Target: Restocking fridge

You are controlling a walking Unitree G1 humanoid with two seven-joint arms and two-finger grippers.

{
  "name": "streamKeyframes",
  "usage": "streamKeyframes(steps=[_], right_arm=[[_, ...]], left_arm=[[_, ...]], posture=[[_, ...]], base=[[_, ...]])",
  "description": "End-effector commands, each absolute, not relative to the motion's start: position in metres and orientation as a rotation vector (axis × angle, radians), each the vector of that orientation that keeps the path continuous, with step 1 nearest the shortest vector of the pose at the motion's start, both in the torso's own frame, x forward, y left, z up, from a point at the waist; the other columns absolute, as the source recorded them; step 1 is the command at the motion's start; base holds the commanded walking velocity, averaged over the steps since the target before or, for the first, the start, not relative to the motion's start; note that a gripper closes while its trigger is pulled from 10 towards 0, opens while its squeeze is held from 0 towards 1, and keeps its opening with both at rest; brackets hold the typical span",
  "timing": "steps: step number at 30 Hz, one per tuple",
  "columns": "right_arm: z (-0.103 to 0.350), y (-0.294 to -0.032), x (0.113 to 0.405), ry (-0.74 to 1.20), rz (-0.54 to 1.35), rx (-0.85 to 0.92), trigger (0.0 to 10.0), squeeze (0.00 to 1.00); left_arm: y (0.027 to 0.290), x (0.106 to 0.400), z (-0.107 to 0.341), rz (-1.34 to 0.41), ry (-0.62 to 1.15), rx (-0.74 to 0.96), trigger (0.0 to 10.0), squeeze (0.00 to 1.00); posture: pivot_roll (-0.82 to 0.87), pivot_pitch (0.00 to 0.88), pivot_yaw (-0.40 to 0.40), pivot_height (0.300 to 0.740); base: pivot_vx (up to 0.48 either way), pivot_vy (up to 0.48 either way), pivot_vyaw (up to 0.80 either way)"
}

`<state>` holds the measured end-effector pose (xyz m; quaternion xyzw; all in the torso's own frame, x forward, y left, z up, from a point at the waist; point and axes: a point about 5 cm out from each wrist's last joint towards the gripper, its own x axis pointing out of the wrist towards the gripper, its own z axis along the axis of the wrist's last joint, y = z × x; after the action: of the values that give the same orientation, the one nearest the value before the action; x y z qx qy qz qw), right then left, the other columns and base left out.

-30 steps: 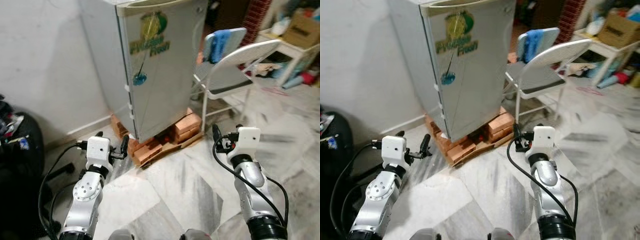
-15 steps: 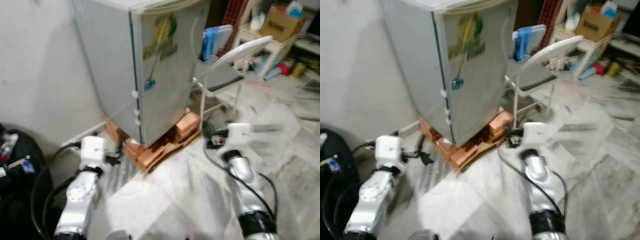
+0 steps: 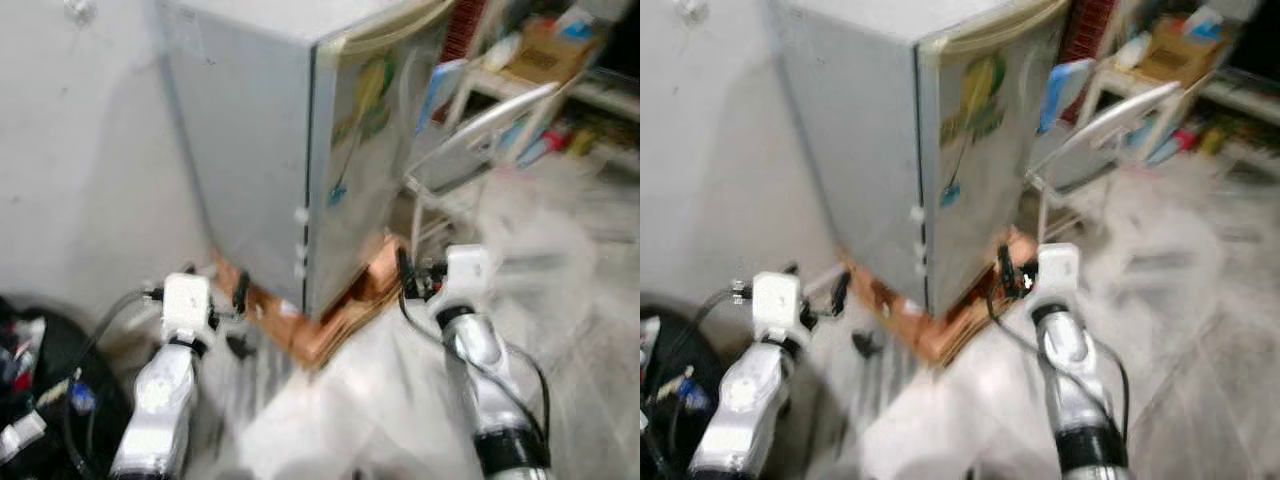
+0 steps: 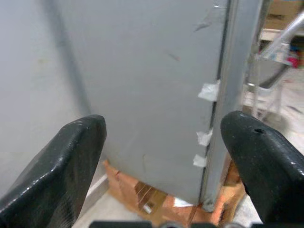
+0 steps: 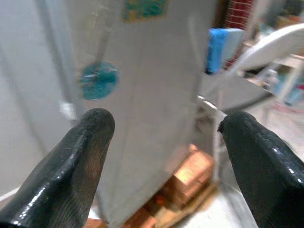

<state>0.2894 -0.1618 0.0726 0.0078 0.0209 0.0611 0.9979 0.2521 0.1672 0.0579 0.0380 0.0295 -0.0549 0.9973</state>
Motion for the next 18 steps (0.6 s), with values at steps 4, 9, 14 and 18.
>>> streamKeyframes(steps=[4,9,14,18], right_arm=[[0.074,-0.1729,0.2906,0.04,0.087,0.001,10.0,0.0],[0.0727,-0.1712,0.2894,0.041,0.086,0.006,10.0,0.0],[0.0714,-0.1702,0.2898,0.044,0.087,0.006,10.0,0.0],[0.0715,-0.1699,0.2906,0.045,0.087,0.004,10.0,0.0]], left_arm=[[0.1553,0.257,0.0597,-0.146,0.052,0.075,10.0,0.0],[0.1535,0.2564,0.0604,-0.161,0.044,0.071,10.0,0.0],[0.1497,0.2548,0.0611,-0.182,0.034,0.061,10.0,0.0],[0.1487,0.254,0.0619,-0.2,0.03,0.055,10.0,0.0]], posture=[[-0.02,0.0,-0.028,0.74],[-0.01,0.0,-0.026,0.74],[-0.01,0.0,-0.026,0.74],[-0.01,0.0,-0.025,0.74]], base=[[0.082,0.063,-0.8],[0.0,0.0,-0.54],[0.0,0.0,0.0],[0.0,0.0,-0.8]])
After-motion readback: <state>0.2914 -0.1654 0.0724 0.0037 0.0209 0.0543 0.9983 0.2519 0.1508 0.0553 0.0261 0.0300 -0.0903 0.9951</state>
